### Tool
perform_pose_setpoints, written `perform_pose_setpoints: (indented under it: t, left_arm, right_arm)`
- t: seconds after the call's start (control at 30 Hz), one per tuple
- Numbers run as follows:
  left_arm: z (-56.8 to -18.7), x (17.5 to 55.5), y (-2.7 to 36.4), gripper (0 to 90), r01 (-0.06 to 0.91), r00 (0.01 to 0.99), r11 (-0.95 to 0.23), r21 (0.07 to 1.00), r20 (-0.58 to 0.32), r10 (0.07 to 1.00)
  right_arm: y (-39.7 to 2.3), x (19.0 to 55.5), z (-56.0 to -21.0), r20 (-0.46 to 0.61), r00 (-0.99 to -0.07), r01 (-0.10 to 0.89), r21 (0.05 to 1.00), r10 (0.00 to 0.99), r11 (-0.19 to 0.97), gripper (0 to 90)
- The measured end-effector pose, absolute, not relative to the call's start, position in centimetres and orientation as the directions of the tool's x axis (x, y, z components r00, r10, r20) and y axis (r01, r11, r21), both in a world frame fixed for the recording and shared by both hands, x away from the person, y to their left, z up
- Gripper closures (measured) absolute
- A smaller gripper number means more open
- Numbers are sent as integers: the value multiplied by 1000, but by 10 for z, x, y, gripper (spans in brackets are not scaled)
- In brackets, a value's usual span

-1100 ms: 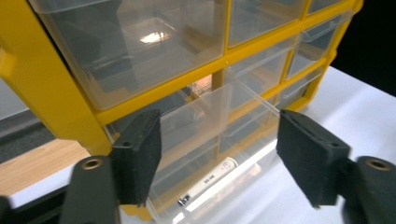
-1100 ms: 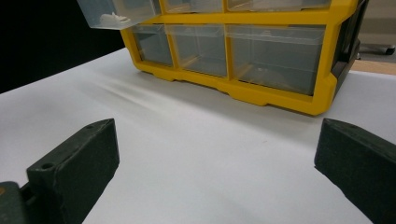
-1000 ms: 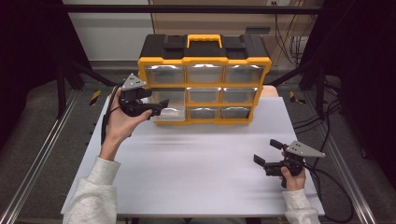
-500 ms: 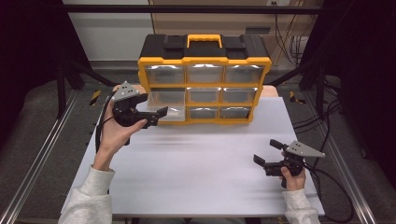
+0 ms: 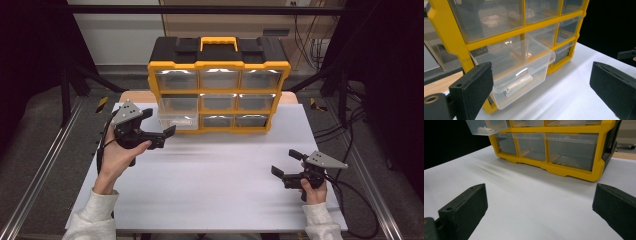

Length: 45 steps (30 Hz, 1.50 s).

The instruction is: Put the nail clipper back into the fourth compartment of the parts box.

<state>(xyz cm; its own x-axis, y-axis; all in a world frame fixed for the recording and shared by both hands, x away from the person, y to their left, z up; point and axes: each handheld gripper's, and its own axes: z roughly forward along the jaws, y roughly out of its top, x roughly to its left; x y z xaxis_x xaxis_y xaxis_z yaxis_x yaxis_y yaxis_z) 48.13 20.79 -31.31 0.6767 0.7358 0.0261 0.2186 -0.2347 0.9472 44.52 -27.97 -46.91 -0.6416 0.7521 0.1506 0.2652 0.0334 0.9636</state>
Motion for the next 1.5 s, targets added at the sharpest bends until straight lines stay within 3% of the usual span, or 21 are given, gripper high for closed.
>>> perform_pose_setpoints:
  t: [1.07, 1.5]
  left_arm:
    - [-361, 455, 213, 36, 184, 653, -244, 952, 67, 755]
    - [-376, 463, 201, 91, 208, 649, -267, 941, 71, 757]
  right_arm:
    - [-279, 445, -469, 157, -644, 270, 962, 749, 31, 3]
    - [-279, 446, -469, 152, -644, 265, 964, 750, 32, 3]
